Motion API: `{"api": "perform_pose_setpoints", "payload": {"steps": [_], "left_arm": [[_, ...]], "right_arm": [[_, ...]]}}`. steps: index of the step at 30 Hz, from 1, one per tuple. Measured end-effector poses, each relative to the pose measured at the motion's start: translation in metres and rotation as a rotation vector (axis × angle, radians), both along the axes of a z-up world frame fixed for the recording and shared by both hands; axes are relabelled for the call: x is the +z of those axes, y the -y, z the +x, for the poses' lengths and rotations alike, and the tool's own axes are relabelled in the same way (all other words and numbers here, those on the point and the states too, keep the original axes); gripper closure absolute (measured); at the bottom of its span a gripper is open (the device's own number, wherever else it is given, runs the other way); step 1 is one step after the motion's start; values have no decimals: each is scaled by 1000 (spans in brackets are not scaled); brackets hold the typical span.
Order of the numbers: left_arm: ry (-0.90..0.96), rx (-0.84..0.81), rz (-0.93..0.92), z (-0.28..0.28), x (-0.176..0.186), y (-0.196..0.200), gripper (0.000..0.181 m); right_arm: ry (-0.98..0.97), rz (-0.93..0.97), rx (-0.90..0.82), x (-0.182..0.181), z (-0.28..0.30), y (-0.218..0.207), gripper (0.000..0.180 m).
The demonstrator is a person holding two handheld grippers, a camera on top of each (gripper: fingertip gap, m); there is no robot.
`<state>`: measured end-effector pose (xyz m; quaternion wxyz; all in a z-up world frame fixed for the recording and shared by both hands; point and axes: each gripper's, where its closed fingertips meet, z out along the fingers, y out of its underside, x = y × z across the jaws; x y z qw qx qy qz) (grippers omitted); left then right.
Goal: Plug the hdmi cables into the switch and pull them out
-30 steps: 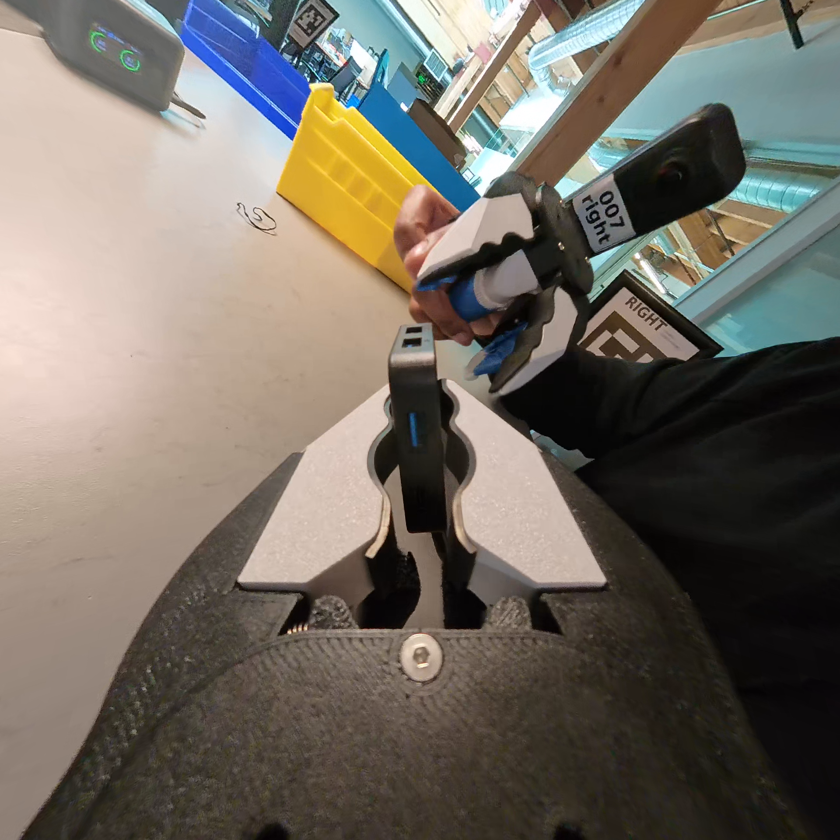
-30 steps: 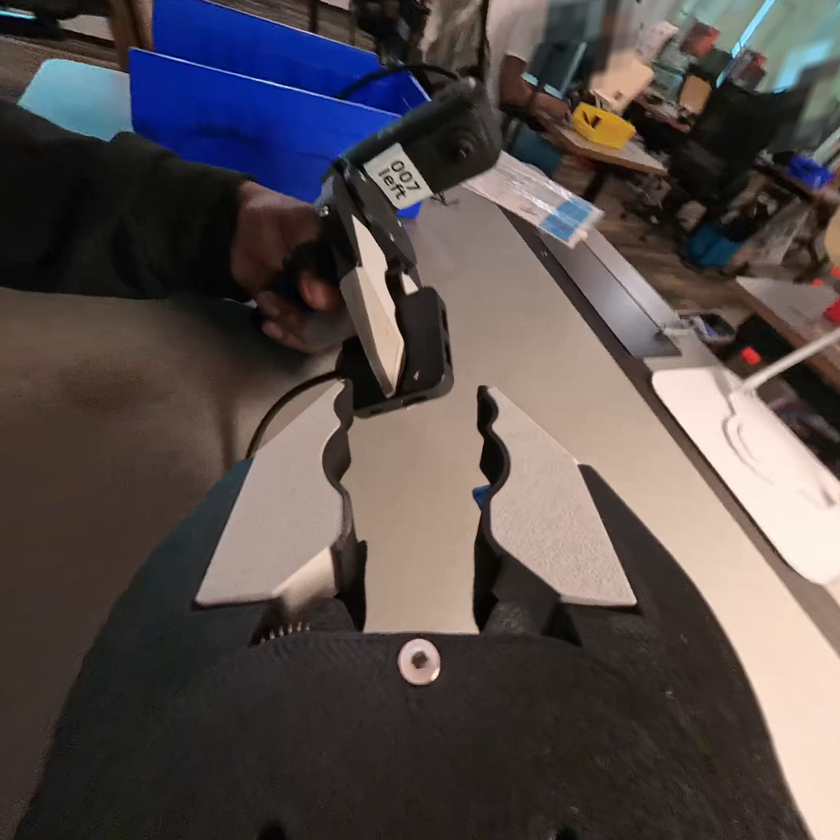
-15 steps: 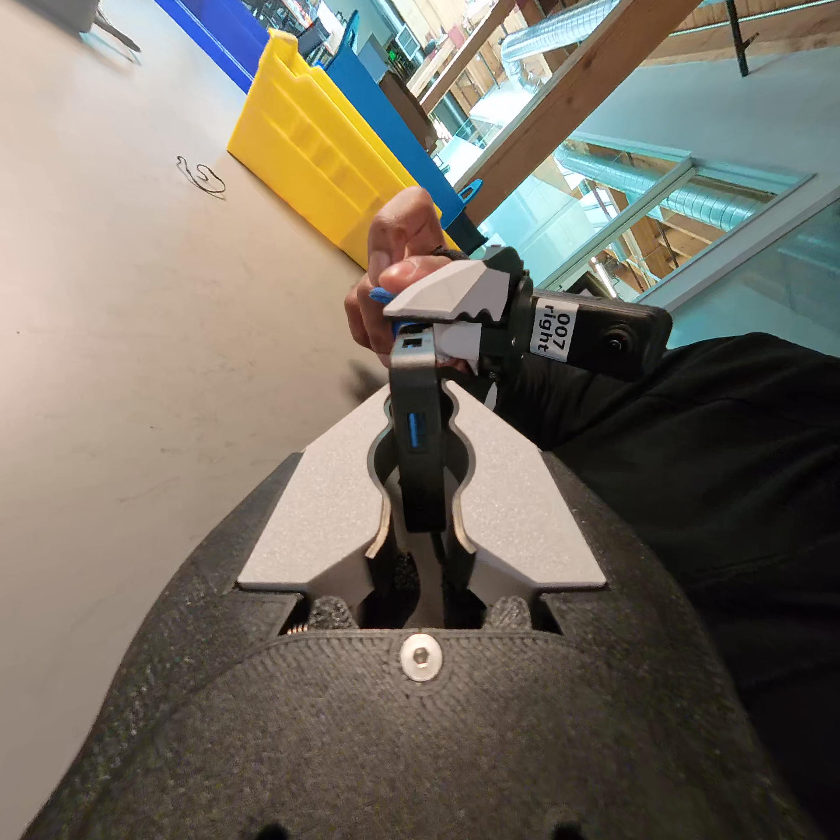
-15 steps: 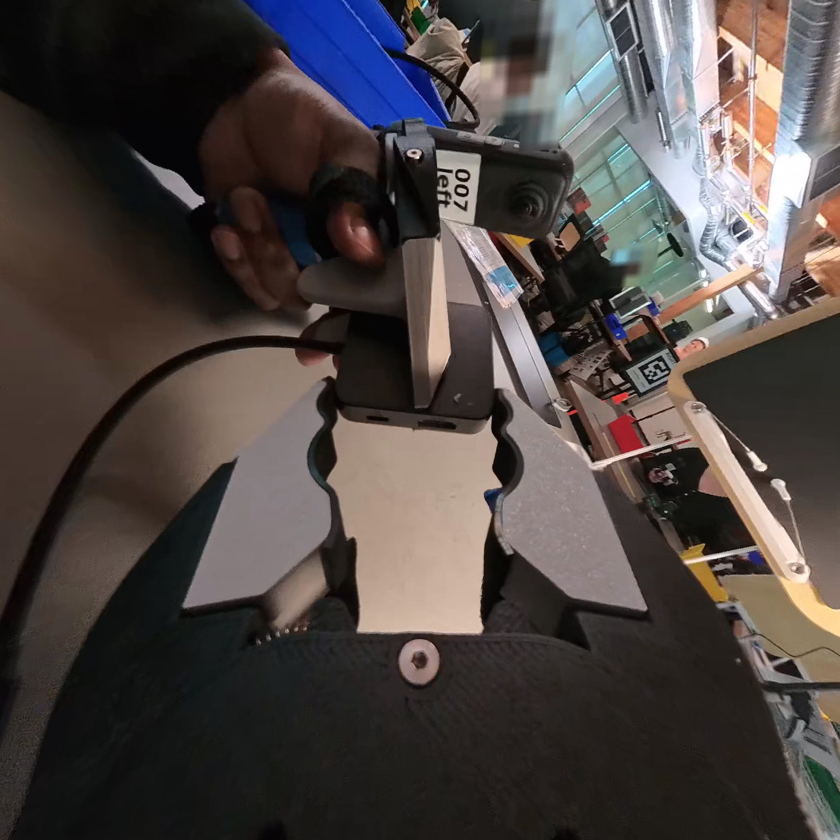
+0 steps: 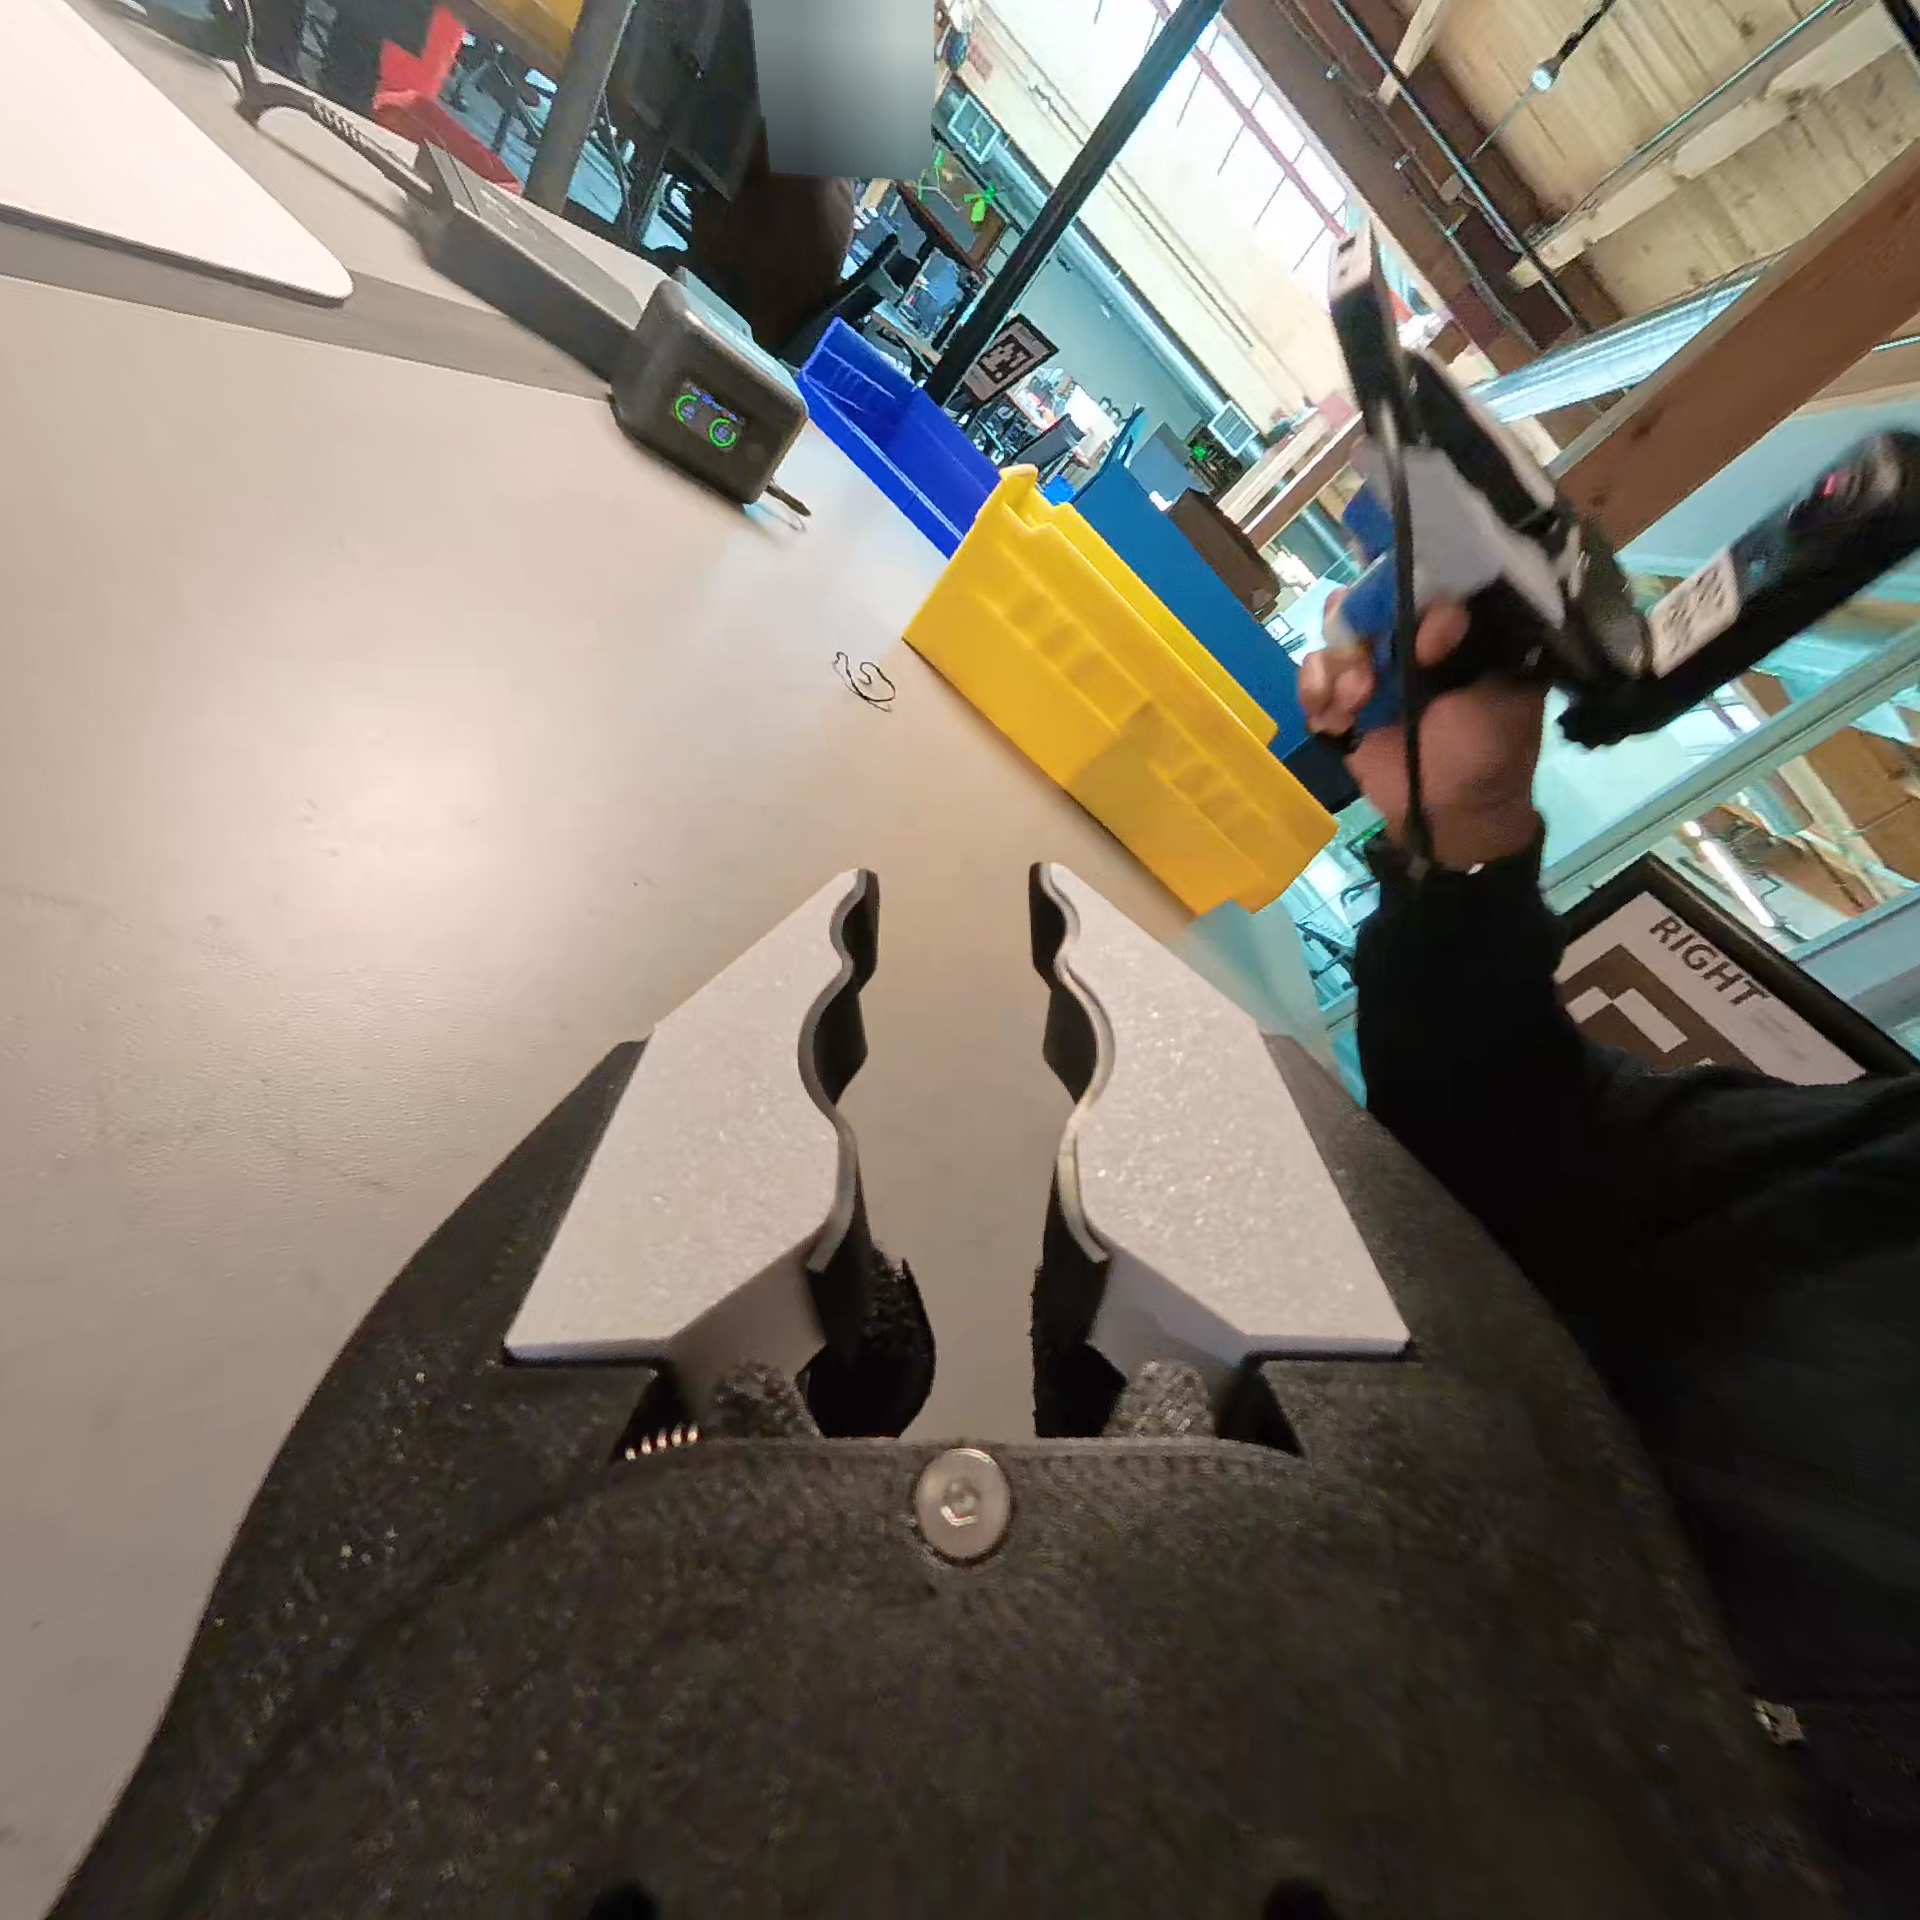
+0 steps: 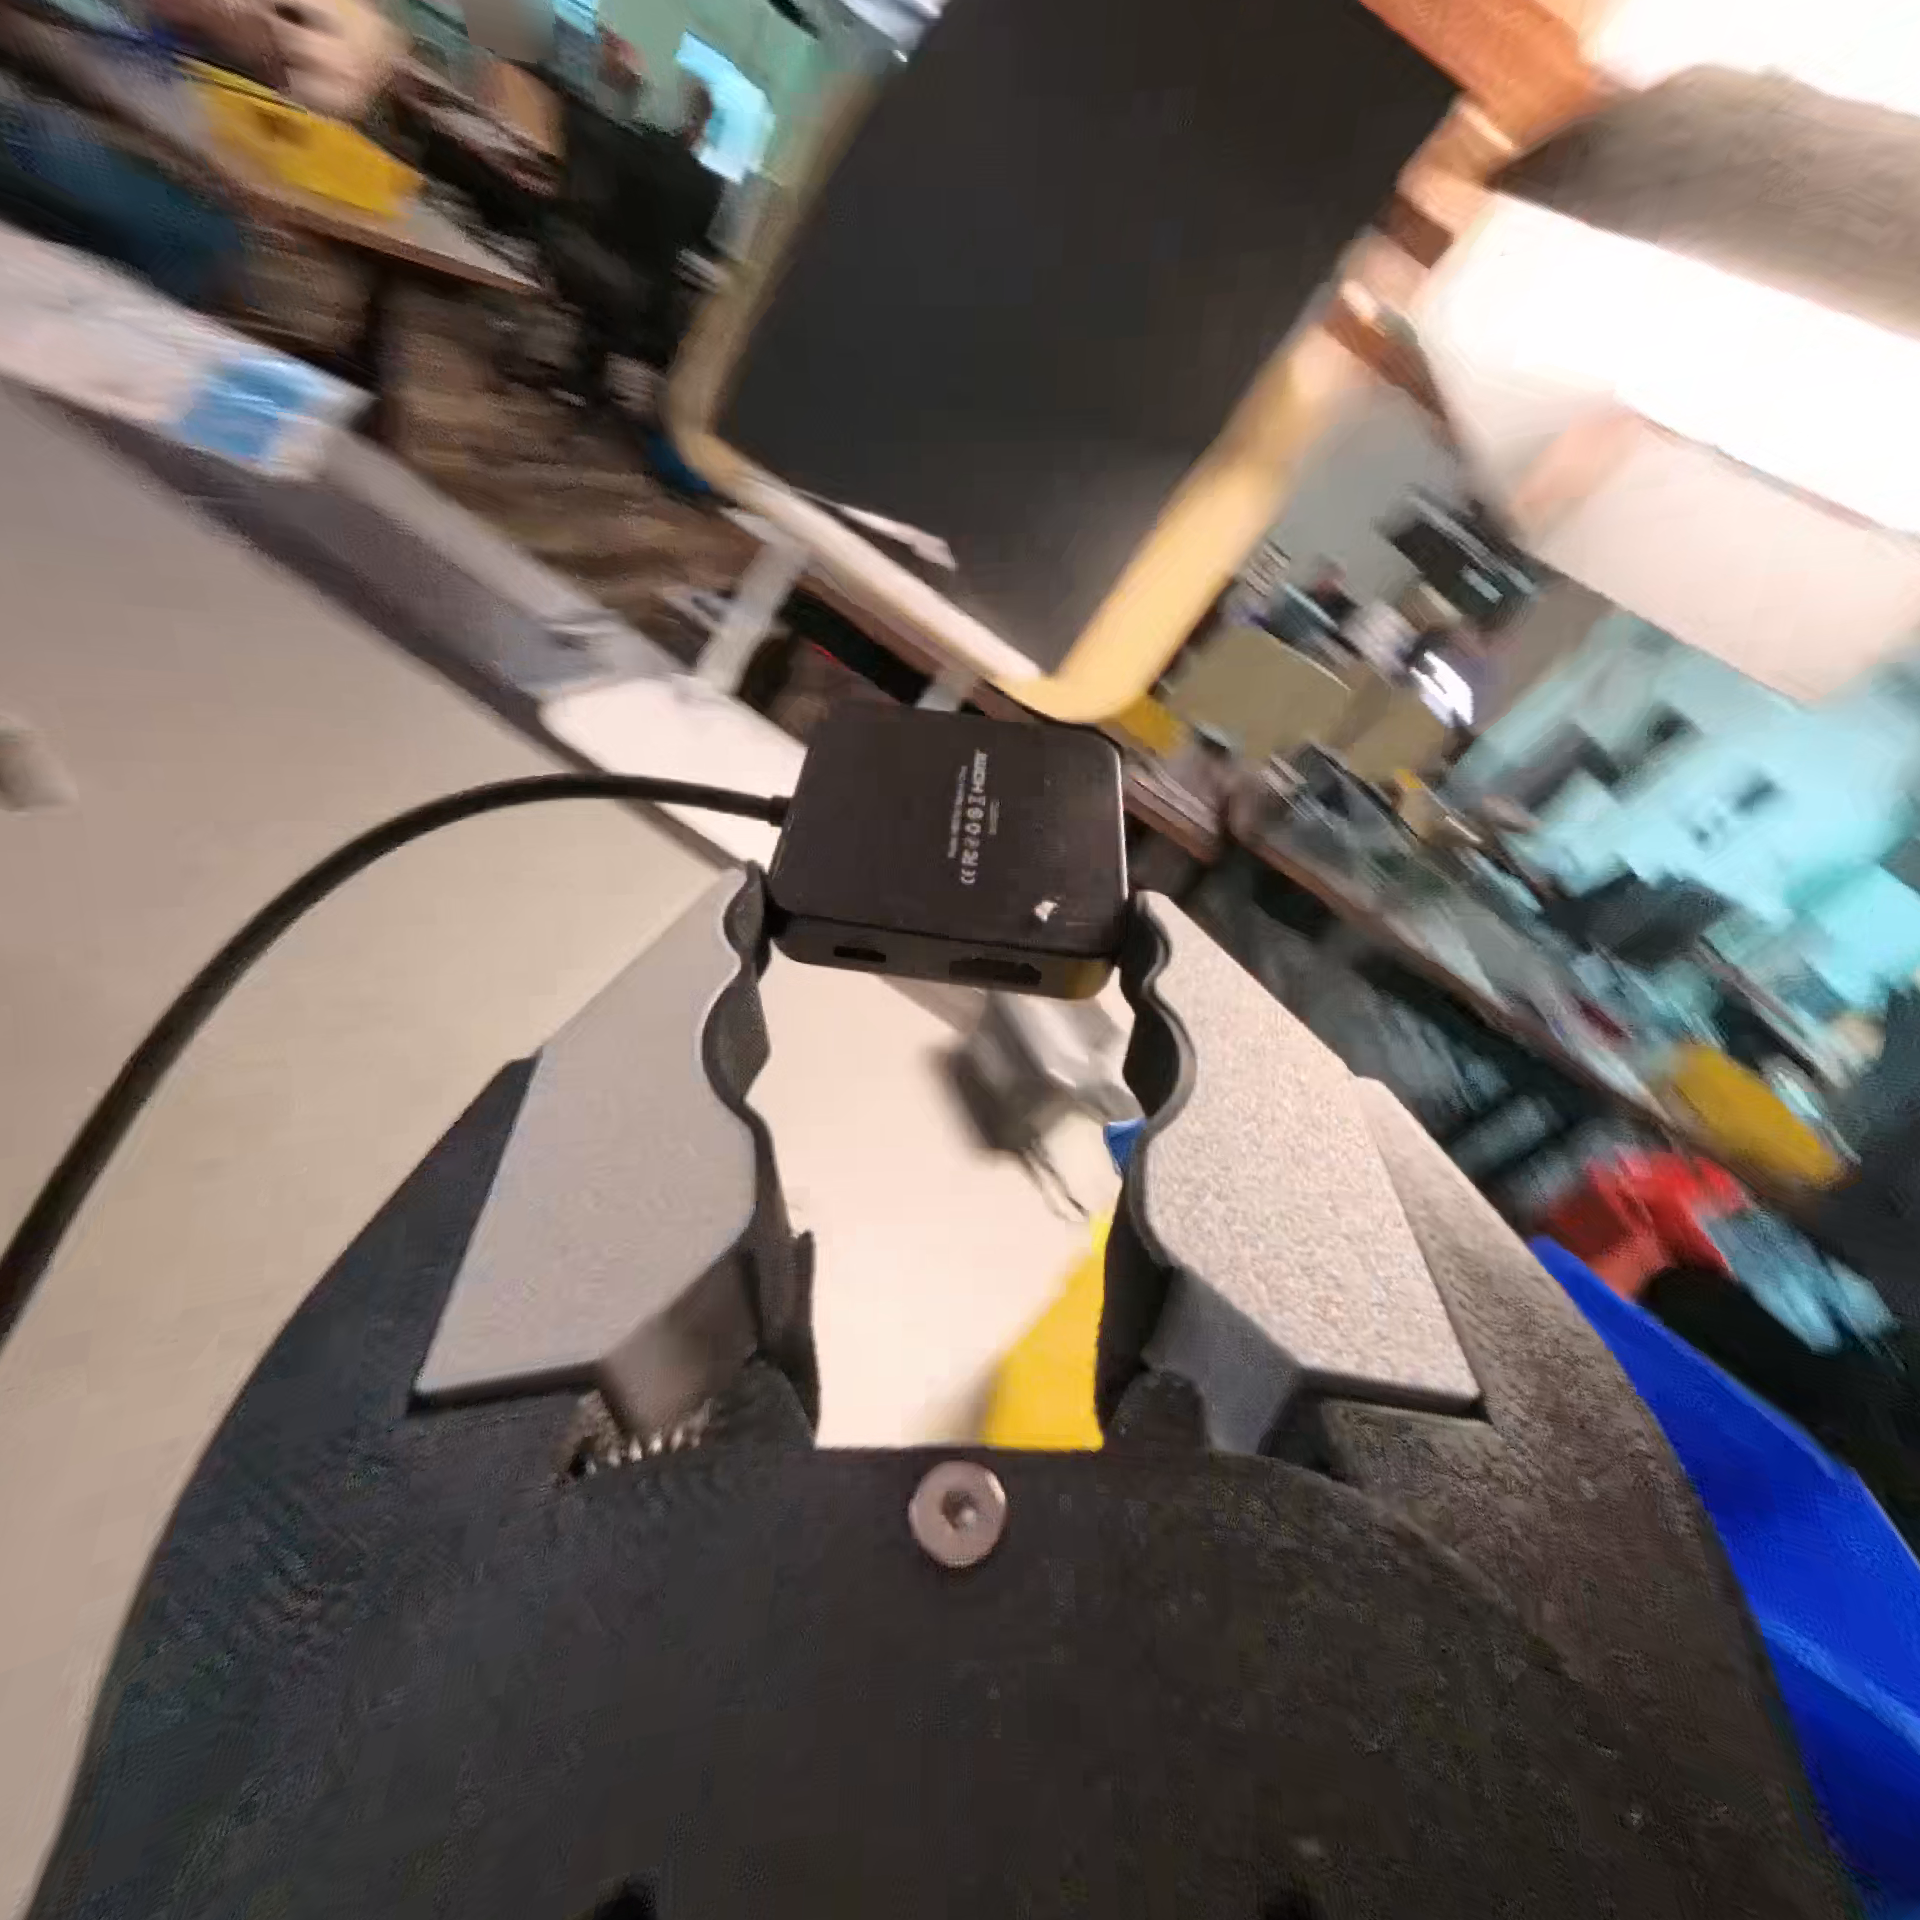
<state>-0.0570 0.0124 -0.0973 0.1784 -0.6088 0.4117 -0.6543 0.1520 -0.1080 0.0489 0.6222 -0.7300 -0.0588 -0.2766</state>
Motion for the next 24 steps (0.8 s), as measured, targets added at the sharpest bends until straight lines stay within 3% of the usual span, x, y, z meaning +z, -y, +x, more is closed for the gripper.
{"api": "perform_pose_setpoints", "payload": {"steps": [4, 9, 17, 21, 24], "left_arm": [[-15, 8, 10, 1, -2, 0, 153], [-25, 10, 17, 1, -4, 0, 155], [-20, 19, 9, 0, -3, -2, 158], [-21, 11, 9, 0, -4, -1, 158], [-23, 7, 11, 0, -4, 0, 158]], "right_arm": [[-129, -63, -421, 9, 140, 63, 110], [-292, -229, -675, -54, 232, 99, 110], [-268, -560, -645, -148, 229, 84, 112], [-306, -577, -537, -149, 217, 81, 104], [-322, -516, -472, -127, 209, 83, 99]]}}
